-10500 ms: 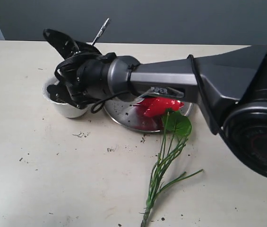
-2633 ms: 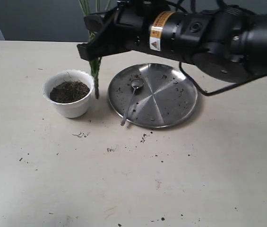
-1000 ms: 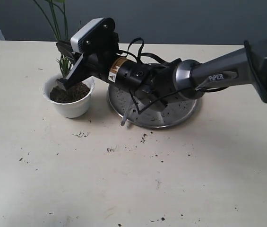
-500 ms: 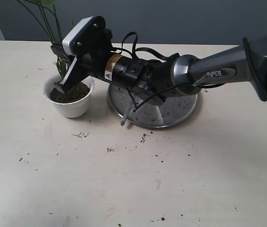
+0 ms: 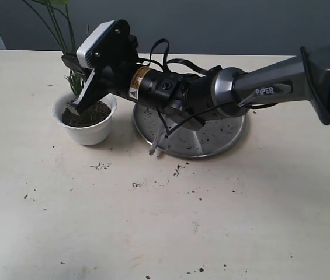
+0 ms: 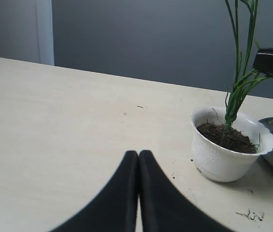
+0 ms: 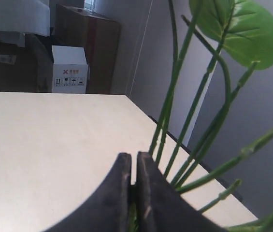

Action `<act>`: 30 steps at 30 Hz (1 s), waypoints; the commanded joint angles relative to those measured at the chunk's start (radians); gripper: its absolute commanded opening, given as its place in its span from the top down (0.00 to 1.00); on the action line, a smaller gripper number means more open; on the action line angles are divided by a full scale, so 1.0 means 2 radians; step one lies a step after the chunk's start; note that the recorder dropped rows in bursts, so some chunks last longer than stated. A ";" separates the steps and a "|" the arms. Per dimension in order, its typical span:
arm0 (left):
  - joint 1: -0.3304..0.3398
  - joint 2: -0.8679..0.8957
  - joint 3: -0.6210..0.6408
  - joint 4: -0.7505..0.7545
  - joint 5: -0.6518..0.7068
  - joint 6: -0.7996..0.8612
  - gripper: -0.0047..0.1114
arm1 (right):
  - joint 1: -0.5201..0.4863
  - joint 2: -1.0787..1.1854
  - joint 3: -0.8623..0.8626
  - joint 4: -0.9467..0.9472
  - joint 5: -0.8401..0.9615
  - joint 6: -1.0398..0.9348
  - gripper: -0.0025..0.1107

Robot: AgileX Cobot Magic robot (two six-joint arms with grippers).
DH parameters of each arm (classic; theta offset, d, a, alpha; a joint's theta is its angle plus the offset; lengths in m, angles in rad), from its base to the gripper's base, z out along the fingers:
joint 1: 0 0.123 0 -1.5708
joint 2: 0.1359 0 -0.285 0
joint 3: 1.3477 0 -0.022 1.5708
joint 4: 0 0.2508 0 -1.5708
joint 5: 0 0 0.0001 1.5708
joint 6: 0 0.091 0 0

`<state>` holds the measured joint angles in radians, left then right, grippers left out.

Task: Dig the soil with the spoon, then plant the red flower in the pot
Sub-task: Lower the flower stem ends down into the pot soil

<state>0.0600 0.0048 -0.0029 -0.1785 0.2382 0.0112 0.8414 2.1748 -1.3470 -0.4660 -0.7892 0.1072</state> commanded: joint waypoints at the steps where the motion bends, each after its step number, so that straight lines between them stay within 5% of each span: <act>1: -0.001 -0.002 0.001 0.001 0.001 -0.001 0.96 | -0.001 0.000 -0.003 0.000 -0.009 -0.001 0.98; 30: -0.001 -0.002 0.001 0.001 0.001 -0.001 0.96 | -0.001 0.024 -0.003 0.013 -0.006 -0.046 0.98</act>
<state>0.0600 0.0048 -0.0029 -0.1785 0.2382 0.0112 0.8414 2.2138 -1.3470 -0.4466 -0.7819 0.0201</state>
